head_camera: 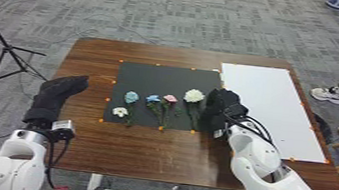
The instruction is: Arrange flowers
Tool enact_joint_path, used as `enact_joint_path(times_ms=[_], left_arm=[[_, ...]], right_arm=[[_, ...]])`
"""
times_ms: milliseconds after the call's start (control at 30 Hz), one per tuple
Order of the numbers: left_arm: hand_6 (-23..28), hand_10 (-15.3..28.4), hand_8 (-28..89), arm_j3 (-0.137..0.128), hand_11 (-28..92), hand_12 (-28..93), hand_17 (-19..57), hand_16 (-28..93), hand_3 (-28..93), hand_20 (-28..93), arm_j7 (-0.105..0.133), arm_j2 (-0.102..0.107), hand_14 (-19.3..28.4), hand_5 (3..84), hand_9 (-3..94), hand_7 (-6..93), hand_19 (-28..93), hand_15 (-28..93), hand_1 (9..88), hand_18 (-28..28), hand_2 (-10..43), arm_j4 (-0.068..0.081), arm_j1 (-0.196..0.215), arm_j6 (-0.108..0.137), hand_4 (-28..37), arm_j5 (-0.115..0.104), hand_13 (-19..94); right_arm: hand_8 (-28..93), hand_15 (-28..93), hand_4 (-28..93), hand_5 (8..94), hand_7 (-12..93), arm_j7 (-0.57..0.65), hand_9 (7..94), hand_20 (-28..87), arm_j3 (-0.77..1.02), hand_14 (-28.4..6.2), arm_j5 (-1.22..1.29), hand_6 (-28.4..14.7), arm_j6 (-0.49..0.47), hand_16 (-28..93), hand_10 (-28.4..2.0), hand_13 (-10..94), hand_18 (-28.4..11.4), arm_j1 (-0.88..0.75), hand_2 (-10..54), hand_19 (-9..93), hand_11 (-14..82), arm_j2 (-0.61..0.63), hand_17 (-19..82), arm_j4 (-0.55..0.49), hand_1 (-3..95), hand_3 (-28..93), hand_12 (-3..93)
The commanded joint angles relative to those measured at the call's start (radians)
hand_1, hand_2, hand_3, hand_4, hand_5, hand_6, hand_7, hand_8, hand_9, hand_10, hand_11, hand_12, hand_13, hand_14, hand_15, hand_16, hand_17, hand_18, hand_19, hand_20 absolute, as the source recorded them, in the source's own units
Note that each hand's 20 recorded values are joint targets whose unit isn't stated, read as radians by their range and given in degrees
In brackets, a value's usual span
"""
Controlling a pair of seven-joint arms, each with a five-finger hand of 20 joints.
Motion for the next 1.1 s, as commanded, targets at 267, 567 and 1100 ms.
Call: enact_joint_path(times_ms=[267,567,1100], left_arm=[[-0.7,13.9,-9,0.002,20,10,2.8,-2,68,15,-0.007,0.001,16.9,54.7,51.0,16.3,4,17,26.7,9.8,3.7,-0.001,-0.006,-0.019,-23.1,0.006,37],[-0.8,13.9,-9,0.003,20,10,2.7,-2,68,15,-0.004,0.001,16.9,54.8,51.0,16.4,4,17,26.8,9.8,3.6,0.0,-0.008,-0.019,-23.1,0.005,37],[-0.9,13.9,-9,0.004,20,10,2.6,-2,68,15,-0.011,0.001,16.9,54.8,50.9,16.4,4,17,26.9,9.7,3.4,-0.001,-0.007,-0.024,-22.9,0.006,37]], right_arm=[[2,65,-17,75.9,26,-0.006,85.7,58,0.008,-9.7,0.013,1.8,-0.024,37,-10.6,72,-23.1,0.002,-9.5,81,13.5,-0.001,37,-0.009,52.8,60,25.8],[0,66,-17,74.3,22,-0.002,82.1,59,0.014,-10.9,0.029,0.9,-0.018,37,-12.1,70,-24.1,0.014,-9.5,81,18.8,0.006,36,-0.018,39.3,66,18.0],[-11,67,-16,74.4,20,-0.005,81.3,59,0.03,-12.2,0.084,-0.4,-0.011,36,-14.1,69,-25.2,0.004,-9.5,81,17.7,0.01,35,-0.03,28.7,68,17.8]])
